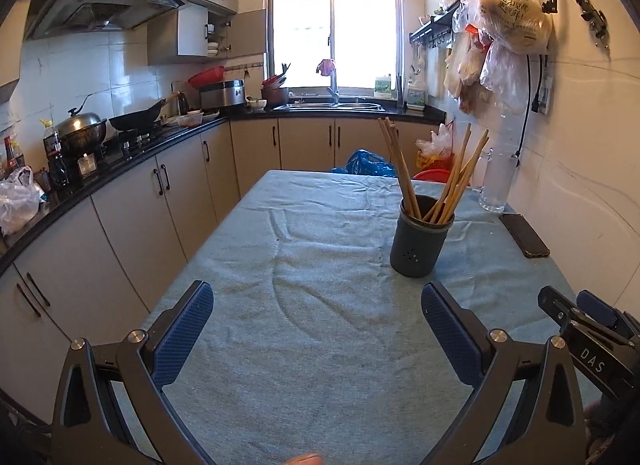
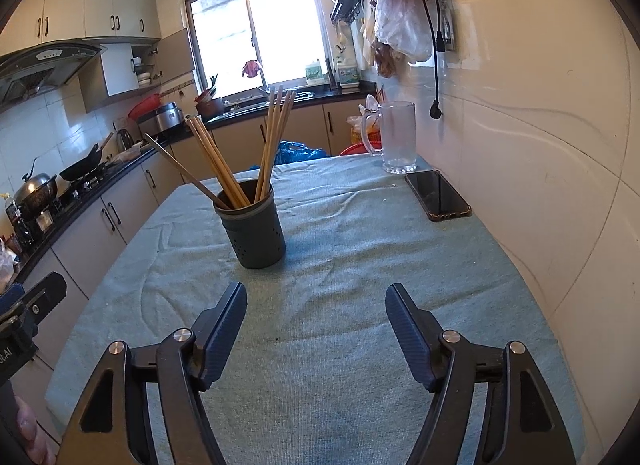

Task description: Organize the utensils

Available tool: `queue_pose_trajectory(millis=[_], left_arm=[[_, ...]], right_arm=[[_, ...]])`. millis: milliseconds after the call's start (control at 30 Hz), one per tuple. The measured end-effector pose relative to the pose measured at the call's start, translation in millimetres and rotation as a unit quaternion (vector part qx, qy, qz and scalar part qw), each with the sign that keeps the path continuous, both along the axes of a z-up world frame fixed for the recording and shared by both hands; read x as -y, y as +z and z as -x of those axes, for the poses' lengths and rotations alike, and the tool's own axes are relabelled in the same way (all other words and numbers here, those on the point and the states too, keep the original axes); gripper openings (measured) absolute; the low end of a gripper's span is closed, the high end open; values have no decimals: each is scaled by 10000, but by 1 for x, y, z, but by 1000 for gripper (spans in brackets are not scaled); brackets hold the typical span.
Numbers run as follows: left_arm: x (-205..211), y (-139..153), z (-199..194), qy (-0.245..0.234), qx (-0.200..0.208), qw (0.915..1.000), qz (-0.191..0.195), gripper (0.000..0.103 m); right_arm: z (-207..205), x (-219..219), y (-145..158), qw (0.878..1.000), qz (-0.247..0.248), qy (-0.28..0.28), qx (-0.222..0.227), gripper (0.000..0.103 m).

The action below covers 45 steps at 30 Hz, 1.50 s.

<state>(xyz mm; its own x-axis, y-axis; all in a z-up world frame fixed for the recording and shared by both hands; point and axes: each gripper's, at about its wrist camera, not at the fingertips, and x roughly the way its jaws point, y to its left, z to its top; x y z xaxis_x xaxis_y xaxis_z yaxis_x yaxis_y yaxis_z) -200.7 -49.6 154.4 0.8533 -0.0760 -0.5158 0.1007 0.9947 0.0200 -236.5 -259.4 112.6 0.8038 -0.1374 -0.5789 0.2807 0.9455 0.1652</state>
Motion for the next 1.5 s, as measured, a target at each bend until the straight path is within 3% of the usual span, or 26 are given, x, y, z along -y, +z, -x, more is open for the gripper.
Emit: queue_pose_trajectory(millis=[333,533,667,1167,1500], left_arm=[[-3,-7,-9,24,-109,9999,-23,103],[-6,-9,-10,91,-60,9999,-19,103],[-6,-6,-8,138,137,9998,-19,103],[-8,9,9,178,727,9972,93,103],[-7,7,12,99,596,9982,56,103]], right_arm=[[-8,-7,-3,9998,203,-13,-33,77],[5,-17,10,9948,820,-307,528,78],[13,-22,18,9908,1009,-330,839,84],[12,-24,14,9922,965,-188,771,84],[20,-26,15,9921,961,-186,786,84]])
